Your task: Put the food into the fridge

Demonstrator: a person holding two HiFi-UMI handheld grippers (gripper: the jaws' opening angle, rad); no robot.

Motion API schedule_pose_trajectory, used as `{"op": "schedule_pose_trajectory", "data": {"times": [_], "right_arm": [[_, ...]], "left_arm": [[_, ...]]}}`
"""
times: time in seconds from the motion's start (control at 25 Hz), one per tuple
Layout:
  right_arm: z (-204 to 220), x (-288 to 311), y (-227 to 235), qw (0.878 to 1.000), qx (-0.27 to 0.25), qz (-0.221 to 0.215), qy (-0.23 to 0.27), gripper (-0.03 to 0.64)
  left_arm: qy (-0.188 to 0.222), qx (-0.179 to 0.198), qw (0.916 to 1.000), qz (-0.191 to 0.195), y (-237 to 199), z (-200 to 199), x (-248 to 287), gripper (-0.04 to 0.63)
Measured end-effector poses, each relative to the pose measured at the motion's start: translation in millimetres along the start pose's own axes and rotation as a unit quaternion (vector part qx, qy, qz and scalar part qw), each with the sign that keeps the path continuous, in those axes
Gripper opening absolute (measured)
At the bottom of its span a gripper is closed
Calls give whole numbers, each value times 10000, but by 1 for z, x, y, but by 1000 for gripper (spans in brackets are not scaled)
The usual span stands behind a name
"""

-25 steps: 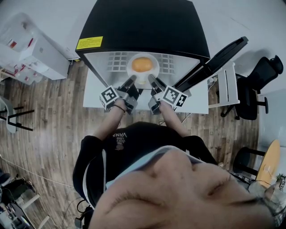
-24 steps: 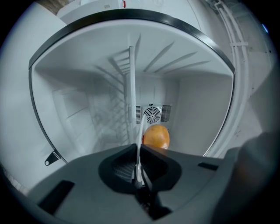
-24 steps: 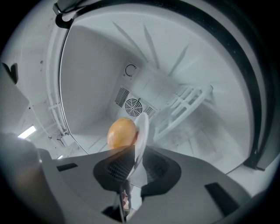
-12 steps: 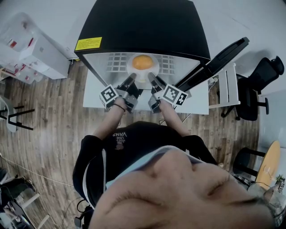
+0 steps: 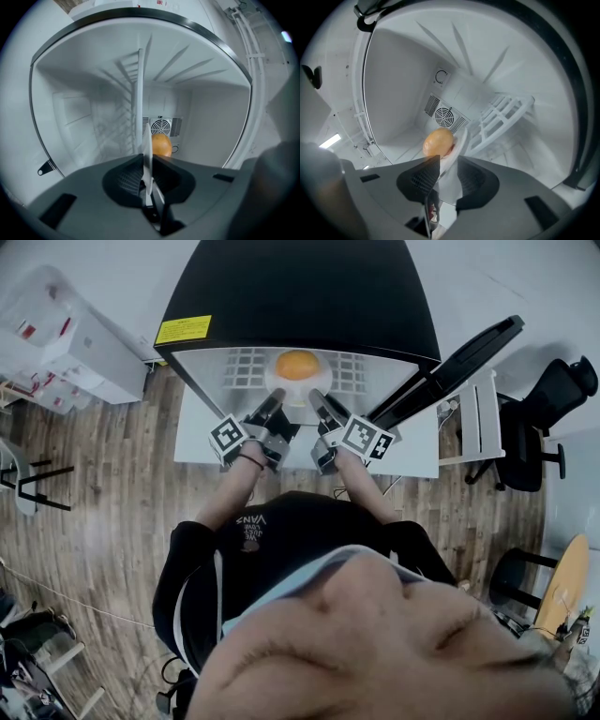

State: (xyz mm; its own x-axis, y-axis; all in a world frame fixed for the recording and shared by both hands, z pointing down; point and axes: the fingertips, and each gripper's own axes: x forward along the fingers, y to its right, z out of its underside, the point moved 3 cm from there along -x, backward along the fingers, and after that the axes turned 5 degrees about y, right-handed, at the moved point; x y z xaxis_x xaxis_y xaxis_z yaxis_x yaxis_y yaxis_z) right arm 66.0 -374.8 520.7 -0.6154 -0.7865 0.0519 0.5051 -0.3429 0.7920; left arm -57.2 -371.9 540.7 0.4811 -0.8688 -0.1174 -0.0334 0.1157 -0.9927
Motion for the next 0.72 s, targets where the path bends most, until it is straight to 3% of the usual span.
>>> {"op": "schedule_pose_trajectory", "data": {"times": [0.16,0.72], "right_arm": [[-3,-3,1,10000,-60,10,49,107],[-1,-12,0,9988,-481,33,68,109]], "left_arm": [[78,-95,9999,-121,-4,-2,0,26],[129,-95,9998,126,1,-7,3,43]]}}
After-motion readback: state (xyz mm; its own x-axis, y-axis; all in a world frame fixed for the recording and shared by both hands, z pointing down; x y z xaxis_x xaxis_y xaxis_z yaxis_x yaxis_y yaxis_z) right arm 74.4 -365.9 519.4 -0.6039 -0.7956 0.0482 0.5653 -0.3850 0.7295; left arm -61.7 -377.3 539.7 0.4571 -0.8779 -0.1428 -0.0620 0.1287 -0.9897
